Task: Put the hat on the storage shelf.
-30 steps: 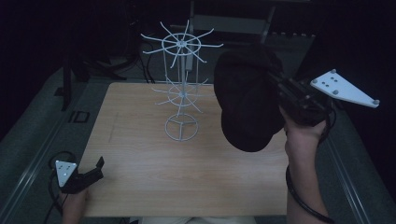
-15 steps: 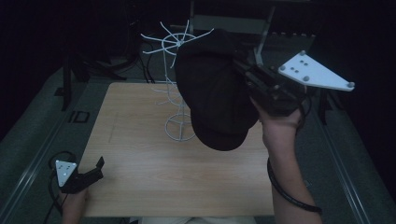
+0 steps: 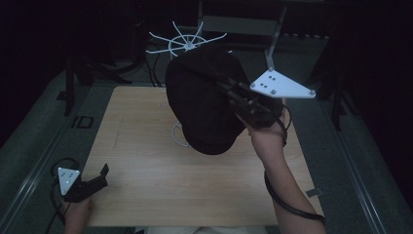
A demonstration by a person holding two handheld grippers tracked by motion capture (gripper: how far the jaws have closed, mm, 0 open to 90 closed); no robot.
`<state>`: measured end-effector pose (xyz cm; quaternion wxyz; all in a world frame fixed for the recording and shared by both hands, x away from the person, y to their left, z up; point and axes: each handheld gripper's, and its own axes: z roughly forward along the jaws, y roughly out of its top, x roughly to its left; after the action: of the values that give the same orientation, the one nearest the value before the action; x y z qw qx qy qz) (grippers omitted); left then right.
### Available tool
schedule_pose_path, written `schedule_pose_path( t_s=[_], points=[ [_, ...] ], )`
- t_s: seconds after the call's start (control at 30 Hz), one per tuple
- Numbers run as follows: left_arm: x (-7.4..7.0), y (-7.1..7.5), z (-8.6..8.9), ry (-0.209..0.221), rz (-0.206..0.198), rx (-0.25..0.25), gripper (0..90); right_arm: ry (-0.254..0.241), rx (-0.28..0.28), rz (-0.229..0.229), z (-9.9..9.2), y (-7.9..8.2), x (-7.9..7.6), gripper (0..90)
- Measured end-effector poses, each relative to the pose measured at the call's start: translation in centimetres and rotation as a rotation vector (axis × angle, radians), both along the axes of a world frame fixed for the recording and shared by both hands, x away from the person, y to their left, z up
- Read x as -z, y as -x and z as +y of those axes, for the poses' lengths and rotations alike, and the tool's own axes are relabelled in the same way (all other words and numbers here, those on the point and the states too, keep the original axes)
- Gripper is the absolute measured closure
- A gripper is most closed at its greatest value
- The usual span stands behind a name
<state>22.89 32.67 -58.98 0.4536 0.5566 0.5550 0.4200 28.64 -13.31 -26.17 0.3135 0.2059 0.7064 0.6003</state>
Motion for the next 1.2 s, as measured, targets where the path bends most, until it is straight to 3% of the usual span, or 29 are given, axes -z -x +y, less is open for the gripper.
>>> schedule_pose_path(
  t_s=[0.17,0.2,0.4,0.57,0.83,1.0,1.2],
  points=[
    [0.0,0.0,0.0,0.000,-0.001,0.001,1.4,0.011,-0.010,0.010,0.0,-0.1,0.8,80.6],
    [0.0,0.0,0.0,0.000,-0.001,0.001,1.4,0.009,-0.030,0.034,-0.1,-0.4,1.5,80.6],
    [0.0,0.0,0.0,0.002,-0.001,0.001,1.4,0.027,-0.043,0.077,0.0,-1.0,3.1,79.9],
    [0.0,0.0,0.0,0.002,-0.002,0.004,1.4,0.035,-0.038,0.091,0.0,-1.4,4.1,78.2],
    [0.0,0.0,0.0,0.004,-0.002,0.004,1.5,0.022,-0.046,0.125,-0.2,-1.6,5.1,60.3],
    [0.0,0.0,0.0,0.005,-0.002,0.003,1.4,-0.009,-0.048,0.124,-1.5,-1.1,5.5,46.9],
    [0.0,0.0,0.0,0.003,0.000,0.003,1.4,-0.001,-0.038,0.134,-2.8,-1.0,6.5,41.3]
  ],
)
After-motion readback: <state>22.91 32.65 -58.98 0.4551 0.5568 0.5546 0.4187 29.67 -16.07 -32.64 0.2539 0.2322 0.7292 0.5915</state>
